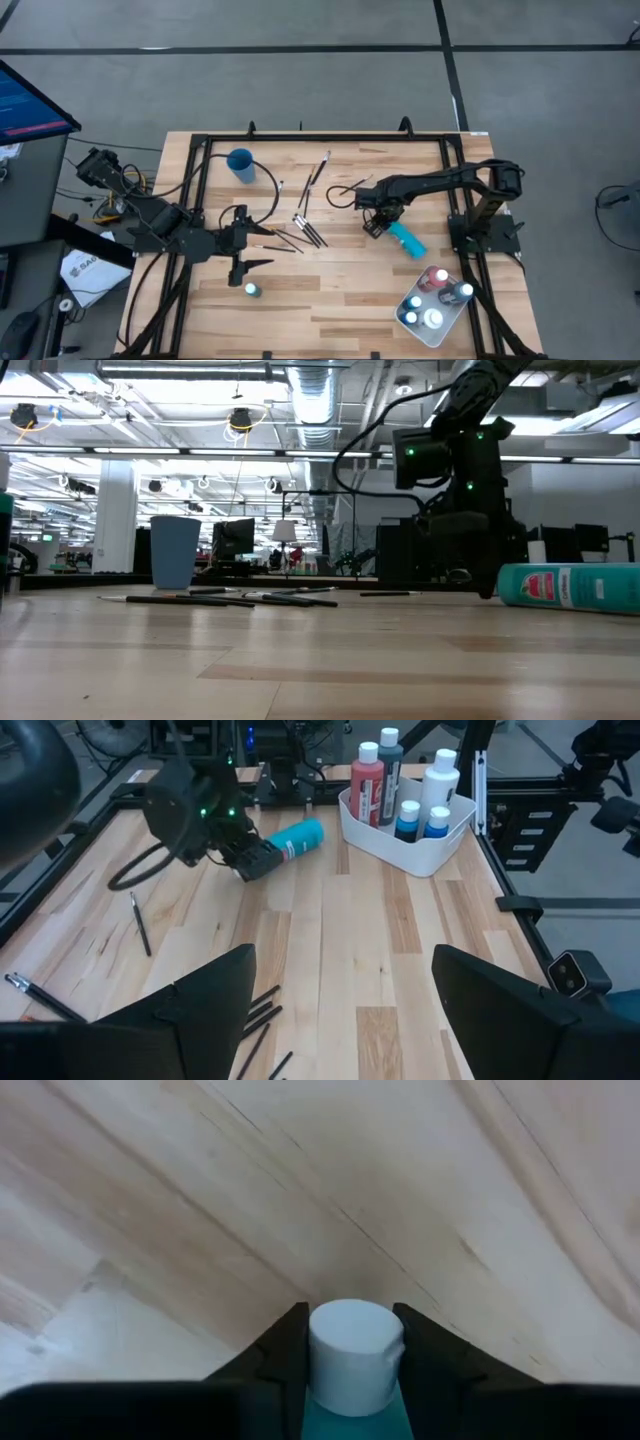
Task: Pick & Place Paint Supplies
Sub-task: Put the large light blue paint bottle into the white bin
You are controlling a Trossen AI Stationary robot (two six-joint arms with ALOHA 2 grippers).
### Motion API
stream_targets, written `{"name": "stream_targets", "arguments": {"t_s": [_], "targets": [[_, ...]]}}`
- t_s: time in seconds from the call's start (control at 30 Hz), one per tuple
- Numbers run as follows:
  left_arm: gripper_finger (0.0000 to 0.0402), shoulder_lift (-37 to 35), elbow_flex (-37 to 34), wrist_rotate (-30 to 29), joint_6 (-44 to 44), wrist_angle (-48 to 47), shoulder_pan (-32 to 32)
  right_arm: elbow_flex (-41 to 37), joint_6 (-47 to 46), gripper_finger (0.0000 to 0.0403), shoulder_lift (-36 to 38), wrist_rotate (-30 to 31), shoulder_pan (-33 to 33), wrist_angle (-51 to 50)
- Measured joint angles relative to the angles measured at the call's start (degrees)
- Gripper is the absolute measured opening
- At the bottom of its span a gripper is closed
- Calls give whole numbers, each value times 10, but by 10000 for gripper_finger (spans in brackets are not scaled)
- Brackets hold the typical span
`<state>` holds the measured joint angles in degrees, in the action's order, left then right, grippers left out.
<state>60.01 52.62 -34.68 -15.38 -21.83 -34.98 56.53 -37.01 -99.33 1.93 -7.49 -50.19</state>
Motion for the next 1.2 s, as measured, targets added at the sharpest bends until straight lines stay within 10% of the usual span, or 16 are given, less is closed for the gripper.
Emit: {"name": "stream_targets", "arguments": {"t_s": [0.63,1.2], "targets": [[298,0,0,0,-1,0,0,0,-110,110,225,161,130,6],[298,0,0,-10,0,0,0,0,-340,111,432,298,329,-197]]}}
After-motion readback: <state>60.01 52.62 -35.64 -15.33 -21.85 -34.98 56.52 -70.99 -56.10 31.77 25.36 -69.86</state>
